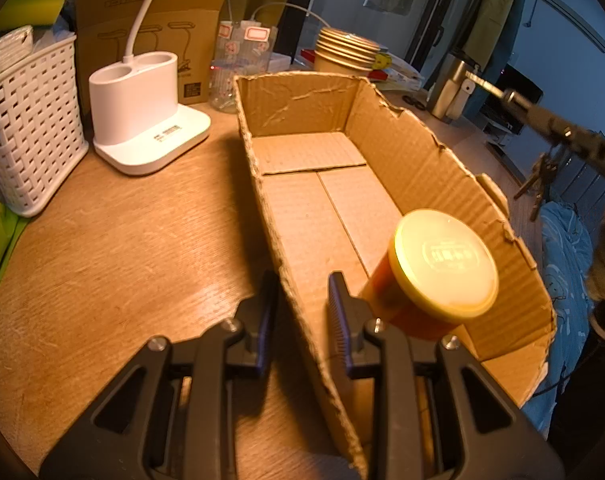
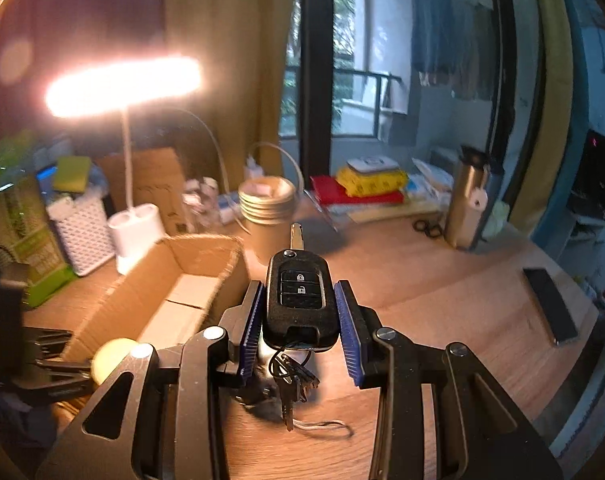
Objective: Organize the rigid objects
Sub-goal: 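Lift the key fob into the box beside the jar and open the right tool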
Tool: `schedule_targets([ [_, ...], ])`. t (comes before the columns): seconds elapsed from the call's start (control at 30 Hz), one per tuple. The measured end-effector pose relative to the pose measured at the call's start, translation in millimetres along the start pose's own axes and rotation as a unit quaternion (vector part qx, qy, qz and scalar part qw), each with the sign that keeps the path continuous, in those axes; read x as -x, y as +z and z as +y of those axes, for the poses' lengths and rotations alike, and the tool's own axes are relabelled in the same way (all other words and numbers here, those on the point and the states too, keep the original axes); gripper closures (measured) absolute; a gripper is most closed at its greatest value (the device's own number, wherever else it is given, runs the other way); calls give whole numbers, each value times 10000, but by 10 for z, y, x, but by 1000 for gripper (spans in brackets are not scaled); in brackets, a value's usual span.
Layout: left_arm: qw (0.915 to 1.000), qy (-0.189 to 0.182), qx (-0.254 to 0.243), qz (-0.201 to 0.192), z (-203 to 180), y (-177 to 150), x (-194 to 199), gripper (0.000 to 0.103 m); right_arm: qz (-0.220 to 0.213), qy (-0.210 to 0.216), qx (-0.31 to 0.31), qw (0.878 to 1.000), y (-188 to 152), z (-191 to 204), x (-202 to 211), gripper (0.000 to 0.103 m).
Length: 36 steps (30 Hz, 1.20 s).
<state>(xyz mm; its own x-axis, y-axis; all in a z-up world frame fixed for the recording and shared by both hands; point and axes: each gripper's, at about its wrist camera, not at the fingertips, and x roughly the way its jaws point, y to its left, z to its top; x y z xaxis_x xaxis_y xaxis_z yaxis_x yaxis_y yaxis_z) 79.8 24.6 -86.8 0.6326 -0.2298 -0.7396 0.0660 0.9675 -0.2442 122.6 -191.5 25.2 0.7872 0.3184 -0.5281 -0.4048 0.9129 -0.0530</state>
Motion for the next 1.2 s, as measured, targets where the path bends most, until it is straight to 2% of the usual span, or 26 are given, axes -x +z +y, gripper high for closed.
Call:
schedule_targets([
  [0.17, 10000, 0, 0, -1, -1, 0, 0, 76, -197, 206, 169, 9995, 88, 197, 153, 65],
  [0.6, 10000, -2, 1, 0, 1, 1, -2, 76, -375, 811, 475, 9949, 128, 701, 313, 65],
  [0.87, 10000, -3, 1, -1, 2, 1, -2, 76, -200, 1086, 480, 9927, 24, 897, 238, 65],
  [1.2, 10000, -4, 2, -1, 2, 0, -3, 76, 226, 922, 624, 9935, -239, 963, -14, 65],
])
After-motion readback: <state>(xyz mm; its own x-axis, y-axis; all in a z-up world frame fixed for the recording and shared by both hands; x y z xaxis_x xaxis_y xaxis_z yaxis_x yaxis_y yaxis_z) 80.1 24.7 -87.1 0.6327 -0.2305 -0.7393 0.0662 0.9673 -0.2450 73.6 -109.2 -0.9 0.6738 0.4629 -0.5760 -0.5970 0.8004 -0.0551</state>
